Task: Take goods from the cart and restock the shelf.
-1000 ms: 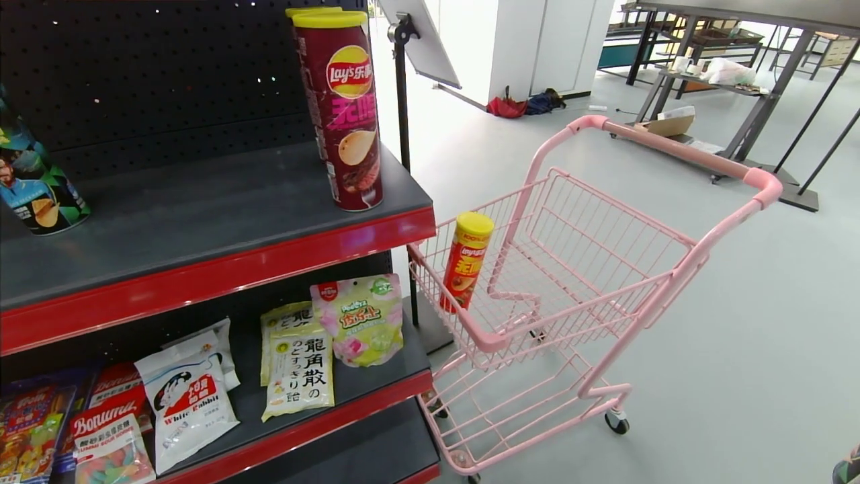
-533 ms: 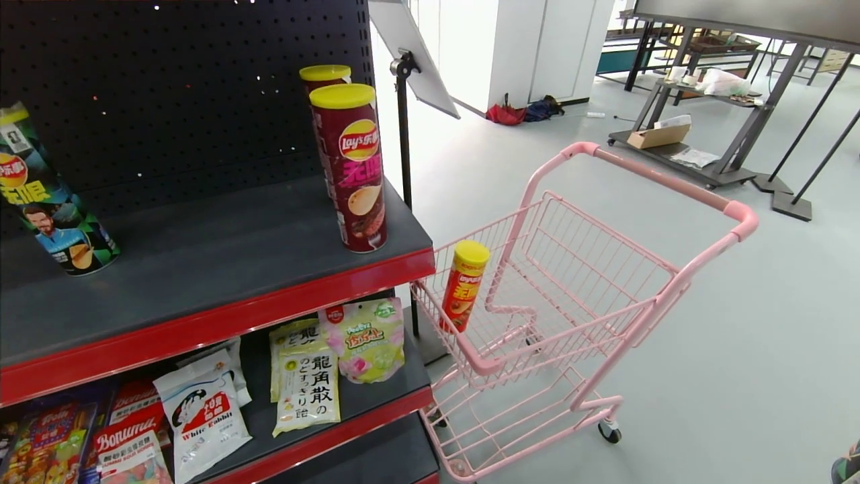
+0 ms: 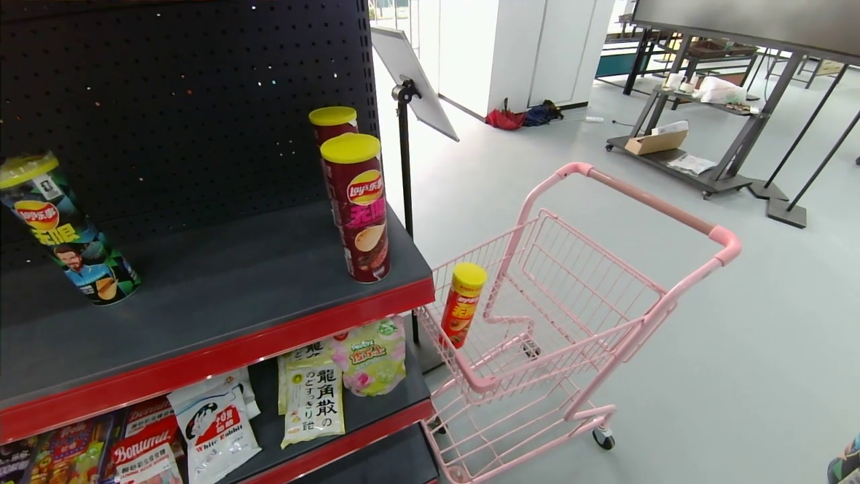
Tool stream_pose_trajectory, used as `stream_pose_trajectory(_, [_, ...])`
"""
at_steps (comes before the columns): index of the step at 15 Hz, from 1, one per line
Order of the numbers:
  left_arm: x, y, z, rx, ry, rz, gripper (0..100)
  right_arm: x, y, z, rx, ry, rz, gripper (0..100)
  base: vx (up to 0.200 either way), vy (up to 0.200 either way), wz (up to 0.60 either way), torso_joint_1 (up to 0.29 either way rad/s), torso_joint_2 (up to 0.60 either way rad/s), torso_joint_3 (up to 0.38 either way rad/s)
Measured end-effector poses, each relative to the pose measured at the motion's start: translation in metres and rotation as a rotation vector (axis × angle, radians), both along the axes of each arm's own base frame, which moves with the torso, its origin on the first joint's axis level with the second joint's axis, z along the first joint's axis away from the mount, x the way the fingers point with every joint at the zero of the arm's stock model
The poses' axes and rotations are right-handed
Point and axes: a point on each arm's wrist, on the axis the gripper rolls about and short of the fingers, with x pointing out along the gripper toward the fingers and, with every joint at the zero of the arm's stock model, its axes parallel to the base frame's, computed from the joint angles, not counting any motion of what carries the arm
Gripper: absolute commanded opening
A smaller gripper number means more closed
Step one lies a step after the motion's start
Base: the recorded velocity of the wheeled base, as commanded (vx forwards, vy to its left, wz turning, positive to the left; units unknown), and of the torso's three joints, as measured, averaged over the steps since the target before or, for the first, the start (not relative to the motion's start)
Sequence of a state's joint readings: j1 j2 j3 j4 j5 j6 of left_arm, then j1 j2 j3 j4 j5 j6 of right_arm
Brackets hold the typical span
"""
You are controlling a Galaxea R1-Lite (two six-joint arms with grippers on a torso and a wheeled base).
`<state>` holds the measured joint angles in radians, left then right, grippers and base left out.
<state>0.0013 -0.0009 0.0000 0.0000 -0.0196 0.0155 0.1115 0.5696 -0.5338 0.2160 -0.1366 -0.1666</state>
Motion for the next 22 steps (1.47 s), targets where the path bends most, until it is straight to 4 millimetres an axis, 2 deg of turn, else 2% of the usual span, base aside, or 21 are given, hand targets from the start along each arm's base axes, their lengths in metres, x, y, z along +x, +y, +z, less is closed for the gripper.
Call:
stream_pose_trajectory(3, [0.0, 0.0, 0.0, 0.0, 0.0, 0.0, 100, 0.001, 0.0, 0.0, -0.006, 0.005, 0.001, 0, 0.0, 0.0, 0.0, 0.162, -0.37, -0.217])
stream_pose_trajectory(12, [0.0, 0.0, 0.0, 0.0, 0.0, 0.0, 100, 0.002, 0.0, -0.009, -0.037, 0.034, 0.004, 0, 0.0, 0.0, 0.6, 0.034, -0.06, -0.034])
stream_pose_trajectory(16, [0.0, 0.0, 0.0, 0.0, 0.0, 0.0, 100, -0.001, 0.0, -0.014, -0.038, 0.028, 0.004, 0, 0.0, 0.0, 0.0, 0.0, 0.0, 0.0])
stream_pose_trajectory(18, [0.0, 0.0, 0.0, 0.0, 0.0, -0.001, 100, -0.008, -0.001, -0.02, -0.034, 0.002, 0.0, 0, 0.0, 0.0, 0.0, 0.0, 0.0, 0.0])
stream_pose_trajectory(22, [0.0, 0.0, 0.0, 0.0, 0.0, 0.0, 100, -0.029, -0.003, -0.039, -0.024, -0.065, 0.005, 0, 0.0, 0.2, 0.0, -0.002, 0.0, 0.006])
